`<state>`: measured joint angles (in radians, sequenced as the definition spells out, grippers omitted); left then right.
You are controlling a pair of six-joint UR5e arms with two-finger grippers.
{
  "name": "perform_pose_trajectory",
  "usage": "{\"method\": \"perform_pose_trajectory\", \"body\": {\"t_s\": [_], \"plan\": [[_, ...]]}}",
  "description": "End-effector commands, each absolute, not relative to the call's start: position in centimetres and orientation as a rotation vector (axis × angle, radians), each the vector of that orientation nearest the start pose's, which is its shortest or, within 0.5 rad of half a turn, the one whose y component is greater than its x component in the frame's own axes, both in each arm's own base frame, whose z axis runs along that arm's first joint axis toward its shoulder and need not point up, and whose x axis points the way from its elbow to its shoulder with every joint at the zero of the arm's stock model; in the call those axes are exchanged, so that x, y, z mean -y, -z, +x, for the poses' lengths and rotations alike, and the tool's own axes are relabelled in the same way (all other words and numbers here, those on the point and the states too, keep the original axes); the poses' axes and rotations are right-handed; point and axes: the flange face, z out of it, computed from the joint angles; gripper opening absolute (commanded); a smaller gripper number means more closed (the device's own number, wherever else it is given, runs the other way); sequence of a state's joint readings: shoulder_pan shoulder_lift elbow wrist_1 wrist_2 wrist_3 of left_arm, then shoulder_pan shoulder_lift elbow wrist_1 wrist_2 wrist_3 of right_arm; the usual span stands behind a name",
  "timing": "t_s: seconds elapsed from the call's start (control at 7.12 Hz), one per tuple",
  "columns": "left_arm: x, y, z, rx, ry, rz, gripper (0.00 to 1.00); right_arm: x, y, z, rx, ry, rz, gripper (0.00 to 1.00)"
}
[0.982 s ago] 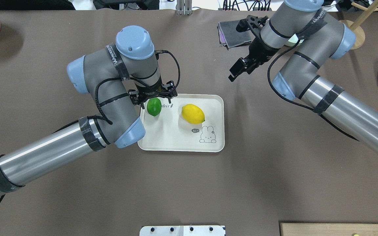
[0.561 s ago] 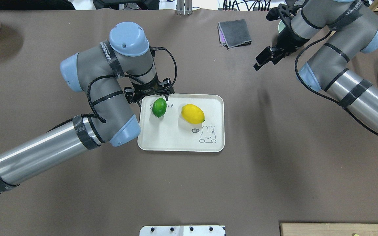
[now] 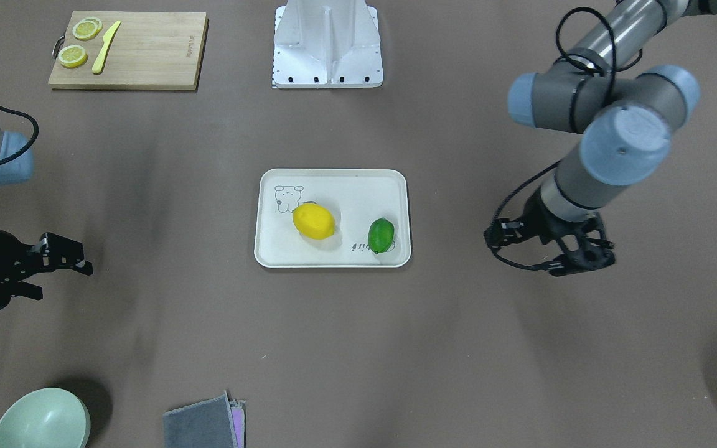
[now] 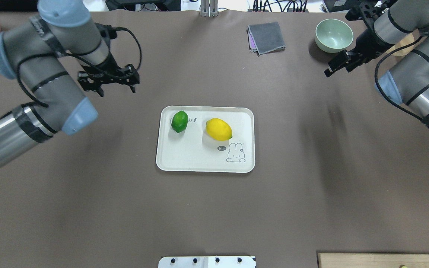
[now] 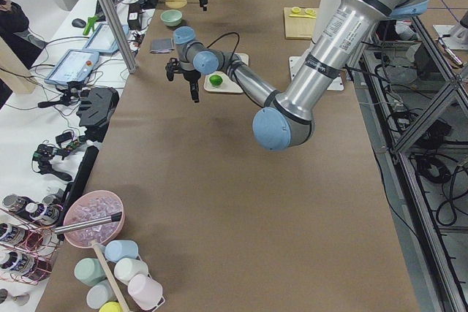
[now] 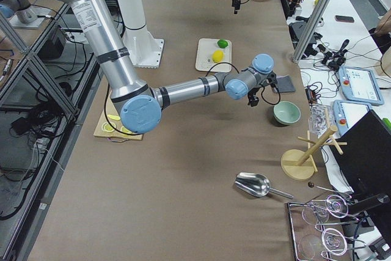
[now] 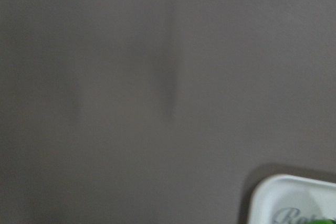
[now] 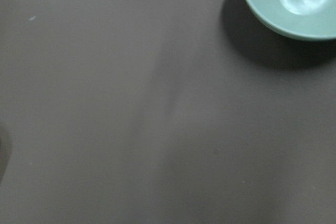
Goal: Place all lemons on tray
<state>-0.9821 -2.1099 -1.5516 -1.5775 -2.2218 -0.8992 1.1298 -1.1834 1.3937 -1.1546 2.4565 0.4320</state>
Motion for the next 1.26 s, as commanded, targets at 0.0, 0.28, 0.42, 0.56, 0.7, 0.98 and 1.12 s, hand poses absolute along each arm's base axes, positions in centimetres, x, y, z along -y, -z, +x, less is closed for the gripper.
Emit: {"method": "perform_pose_trajectory", "body": {"t_s": [0.0, 0.28, 0.42, 0.56, 0.7, 0.98, 1.12], "plan": [[61.4, -43.1, 24.1, -0.765, 0.072, -0.051, 0.98, 58.9, -52.0, -19.1, 0.987, 0.207, 0.109, 0.99], [58.7, -52.2, 18.3, -0.710, 0.010, -0.083, 0.98, 56.3, -54.1, -14.9, 0.852, 0.086, 0.043, 0.99], [57.7, -55.4, 14.9, -0.693, -0.014, -0.085, 0.98, 56.1, -54.9, -13.5, 0.787, 0.042, 0.020, 0.99], [56.0, -59.3, 10.7, -0.680, -0.002, -0.102, 0.98, 56.4, -56.0, -10.9, 0.742, -0.018, -0.025, 0.99], [54.9, -61.7, 7.4, -0.708, 0.016, -0.122, 0.98, 56.8, -56.3, -7.6, 0.728, -0.033, -0.032, 0.99], [50.4, -68.2, 0.9, -0.707, -0.086, -0.116, 0.98, 56.9, -57.2, -2.7, 0.710, -0.013, -0.058, 0.99], [49.3, -70.6, -4.3, -0.717, -0.034, -0.136, 0.98, 57.0, -58.0, -2.2, 0.707, -0.007, -0.069, 0.99]]}}
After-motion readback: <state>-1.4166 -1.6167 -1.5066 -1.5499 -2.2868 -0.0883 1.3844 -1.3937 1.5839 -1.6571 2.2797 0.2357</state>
